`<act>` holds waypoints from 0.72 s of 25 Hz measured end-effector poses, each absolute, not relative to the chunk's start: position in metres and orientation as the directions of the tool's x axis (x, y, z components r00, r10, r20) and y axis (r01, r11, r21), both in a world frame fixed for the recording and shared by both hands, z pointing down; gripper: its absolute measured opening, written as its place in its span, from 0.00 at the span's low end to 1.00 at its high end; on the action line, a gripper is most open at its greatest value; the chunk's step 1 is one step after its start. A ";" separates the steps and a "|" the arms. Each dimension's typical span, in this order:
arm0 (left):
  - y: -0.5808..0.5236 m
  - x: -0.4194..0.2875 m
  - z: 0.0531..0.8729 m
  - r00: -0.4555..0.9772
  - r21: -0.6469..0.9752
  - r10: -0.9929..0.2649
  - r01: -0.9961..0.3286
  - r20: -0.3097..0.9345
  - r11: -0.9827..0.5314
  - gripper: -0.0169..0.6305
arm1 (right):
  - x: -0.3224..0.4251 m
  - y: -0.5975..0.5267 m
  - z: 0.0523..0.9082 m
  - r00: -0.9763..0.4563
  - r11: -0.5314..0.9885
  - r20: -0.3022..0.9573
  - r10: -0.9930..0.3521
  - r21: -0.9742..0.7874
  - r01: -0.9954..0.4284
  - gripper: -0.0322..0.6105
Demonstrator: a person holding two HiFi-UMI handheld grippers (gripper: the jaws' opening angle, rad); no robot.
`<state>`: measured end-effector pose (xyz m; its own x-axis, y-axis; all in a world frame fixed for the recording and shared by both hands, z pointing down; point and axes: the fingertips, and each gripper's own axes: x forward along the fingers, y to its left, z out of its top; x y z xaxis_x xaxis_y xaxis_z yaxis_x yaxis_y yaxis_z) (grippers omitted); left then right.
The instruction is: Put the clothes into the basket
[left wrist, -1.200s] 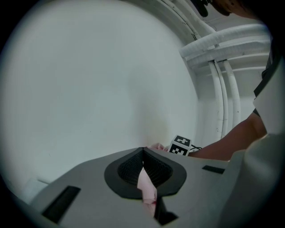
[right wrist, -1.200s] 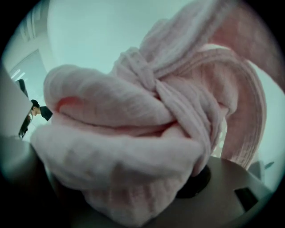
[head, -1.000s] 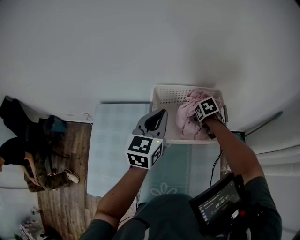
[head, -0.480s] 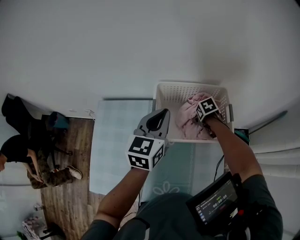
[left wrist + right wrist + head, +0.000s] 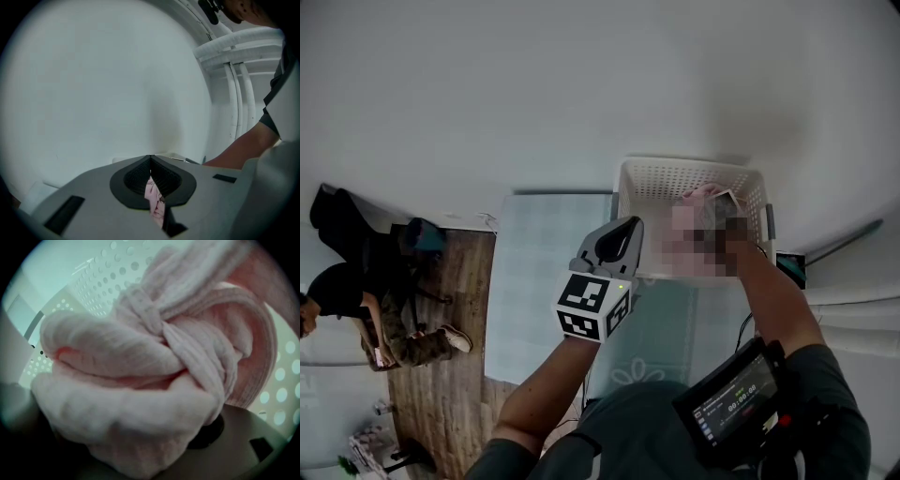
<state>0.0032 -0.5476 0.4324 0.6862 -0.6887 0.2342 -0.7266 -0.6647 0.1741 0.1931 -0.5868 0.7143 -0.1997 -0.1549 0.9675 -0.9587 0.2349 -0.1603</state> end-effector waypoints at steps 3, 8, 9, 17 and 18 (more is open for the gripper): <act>-0.544 0.002 0.423 0.685 0.173 -0.692 -0.728 0.229 -0.663 0.04 | 0.194 -0.587 0.710 -0.203 0.234 0.967 -0.156 -0.164 -0.958 0.61; -0.536 -0.003 0.420 0.684 0.164 -0.694 -0.729 0.226 -0.665 0.04 | 0.190 -0.587 0.711 -0.205 0.234 0.964 -0.167 -0.163 -0.958 0.66; -0.536 -0.005 0.421 0.682 0.161 -0.696 -0.731 0.224 -0.663 0.04 | 0.189 -0.587 0.712 -0.199 0.235 0.965 -0.170 -0.157 -0.959 0.67; -0.518 -0.005 0.402 0.676 0.147 -0.709 -0.736 0.201 -0.660 0.04 | 0.189 -0.584 0.677 -0.196 0.236 0.965 -0.174 -0.153 -0.960 0.72; -0.514 -0.004 0.400 0.678 0.144 -0.708 -0.735 0.197 -0.663 0.04 | 0.188 -0.583 0.671 -0.203 0.235 0.962 -0.181 -0.158 -0.959 0.72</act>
